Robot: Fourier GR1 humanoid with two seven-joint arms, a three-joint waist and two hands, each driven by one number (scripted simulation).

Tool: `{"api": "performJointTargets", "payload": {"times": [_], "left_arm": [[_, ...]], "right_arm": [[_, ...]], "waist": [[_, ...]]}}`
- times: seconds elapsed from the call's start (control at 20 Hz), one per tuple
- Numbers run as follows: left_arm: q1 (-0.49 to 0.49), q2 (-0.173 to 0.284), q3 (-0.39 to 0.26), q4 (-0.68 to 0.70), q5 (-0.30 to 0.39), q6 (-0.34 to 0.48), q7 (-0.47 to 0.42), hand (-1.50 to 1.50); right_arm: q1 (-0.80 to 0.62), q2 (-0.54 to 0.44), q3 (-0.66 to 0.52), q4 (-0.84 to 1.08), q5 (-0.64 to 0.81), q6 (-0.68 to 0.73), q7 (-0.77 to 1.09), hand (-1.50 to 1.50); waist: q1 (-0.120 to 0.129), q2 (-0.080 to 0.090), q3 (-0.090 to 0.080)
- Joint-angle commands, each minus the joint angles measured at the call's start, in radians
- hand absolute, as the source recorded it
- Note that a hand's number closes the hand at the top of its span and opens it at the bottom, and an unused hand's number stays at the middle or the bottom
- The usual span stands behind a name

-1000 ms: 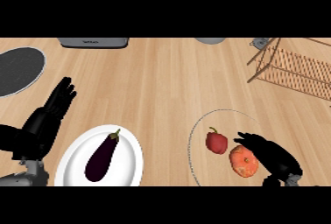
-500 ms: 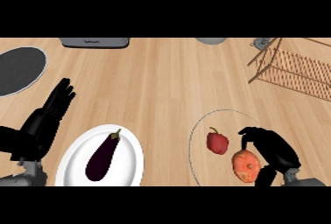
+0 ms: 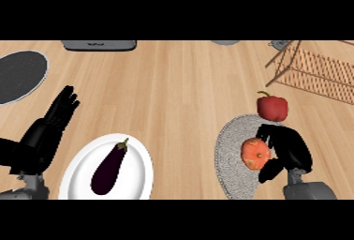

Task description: Pick the squash from the placemat and place it in the tiered shelf

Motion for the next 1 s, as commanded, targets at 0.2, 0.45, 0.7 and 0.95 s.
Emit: {"api": "performJointTargets", "payload": {"times": [0.2,0.45,0.7,0.95], "left_arm": [[0.003,-0.010,-0.011,-0.009,-0.012,0.006,0.004,0.00],[-0.035,0.000,0.016,0.026,-0.003,0.007,0.018,0.00],[-0.051,0.000,0.014,-0.032,0.001,0.010,0.077,0.00],[-0.044,-0.026,-0.002,0.001,-0.021,0.008,0.027,0.00]], "right_arm": [[-0.158,0.163,-0.016,-0.248,-0.063,-0.168,0.393,1.50],[-0.232,0.161,-0.042,-0.474,0.070,-0.115,0.527,1.50],[-0.351,0.121,-0.099,-0.570,0.087,-0.025,0.627,1.50],[-0.572,0.051,-0.230,-0.436,0.043,-0.008,0.658,1.50]], "waist": [[0.004,-0.001,0.011],[-0.006,0.001,0.010],[0.001,0.003,0.011],[0.009,0.006,0.011]]}}
